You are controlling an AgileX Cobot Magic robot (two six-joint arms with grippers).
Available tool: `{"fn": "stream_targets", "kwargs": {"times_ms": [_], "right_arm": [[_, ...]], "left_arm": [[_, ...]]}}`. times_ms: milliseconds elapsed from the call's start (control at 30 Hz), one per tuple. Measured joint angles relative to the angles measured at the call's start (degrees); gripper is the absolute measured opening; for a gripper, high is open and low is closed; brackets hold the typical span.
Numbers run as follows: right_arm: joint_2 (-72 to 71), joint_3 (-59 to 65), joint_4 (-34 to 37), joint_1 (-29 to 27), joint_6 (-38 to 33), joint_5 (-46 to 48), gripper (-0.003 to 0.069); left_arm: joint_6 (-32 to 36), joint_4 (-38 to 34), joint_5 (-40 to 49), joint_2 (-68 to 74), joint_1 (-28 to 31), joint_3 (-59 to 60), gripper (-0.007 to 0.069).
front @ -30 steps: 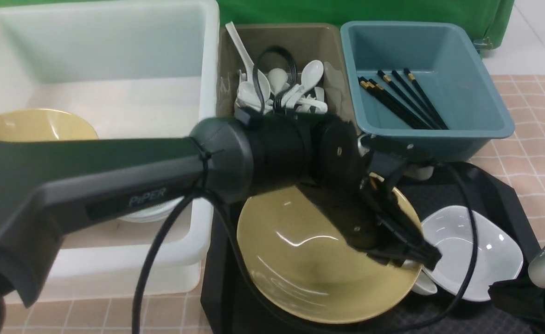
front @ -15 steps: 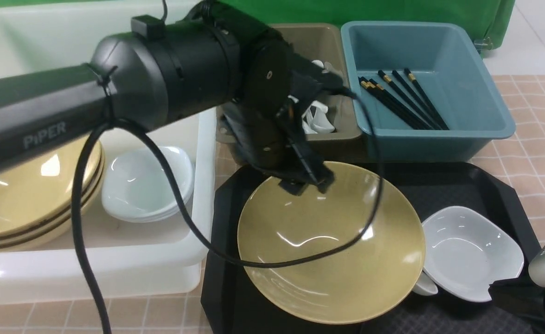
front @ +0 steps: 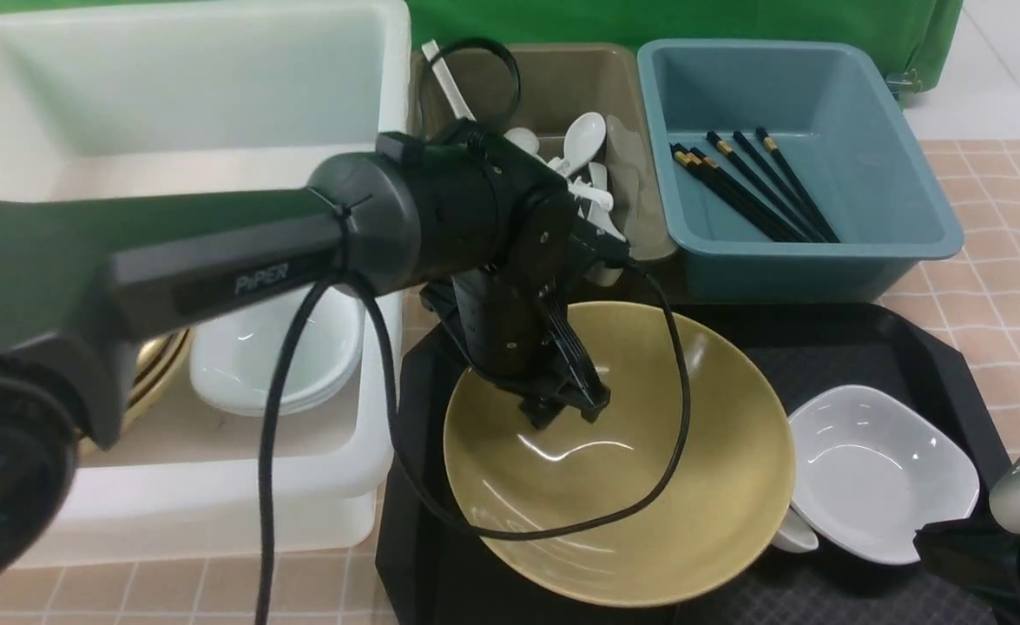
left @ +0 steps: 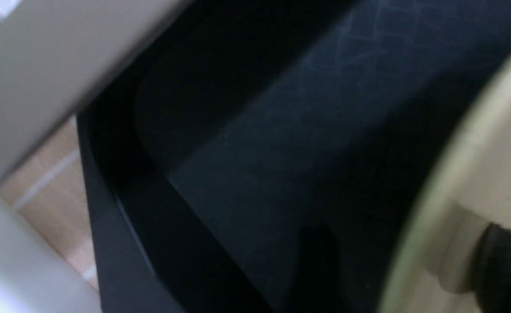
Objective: On brown table put chopsticks spoon bowls plates into blue grey white boxes.
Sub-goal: 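Grasp the large bowl on the tray by its rim, then place the tan bowl onto the bowl stack in the left bin with the left gripper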
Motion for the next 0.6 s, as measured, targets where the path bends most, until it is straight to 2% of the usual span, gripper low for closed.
{"fn": "stream_targets", "kwargs": {"times_ms": [33, 100, 133, 167, 267, 333, 433, 600], "right_arm": [[0.0, 0.0, 0.0, 0.0, 0.0, 0.0, 0.0048], [0.0, 0.0, 0.0, 0.0, 0.1, 0.0, 0.0048], [0.0, 0.0, 0.0, 0.0, 0.1, 0.0, 0.0048], [0.0, 0.0, 0.0, 0.0, 0.1, 0.0, 0.0048], [0.0, 0.0, 0.0, 0.0, 0.1, 0.0, 0.0048], [0.0, 0.0, 0.0, 0.0, 0.1, 0.0, 0.0048], [0.0, 0.0, 0.0, 0.0, 0.1, -0.1, 0.0049], [0.0, 0.0, 0.0, 0.0, 0.2, 0.0, 0.0049]], "left_arm": [[0.1, -1.1, 0.5, -1.0, 0.1, -0.5, 0.0291], [0.3, -2.2, 1.2, -2.6, 0.1, -0.7, 0.0226], [0.3, -2.4, 1.2, -2.8, 0.1, -0.7, 0.0218], [0.3, -3.9, 1.6, -4.3, 0.1, -0.8, 0.0148], [0.6, -5.2, 1.8, -8.8, -0.1, -0.8, 0.0036], [0.7, -5.5, 1.9, -12.7, 0.0, -0.8, 0.0008], [1.8, -3.1, 1.8, -18.5, 0.2, -0.4, 0.0008], [1.1, -2.2, -0.6, -32.4, 7.5, -0.4, 0.0006]]}}
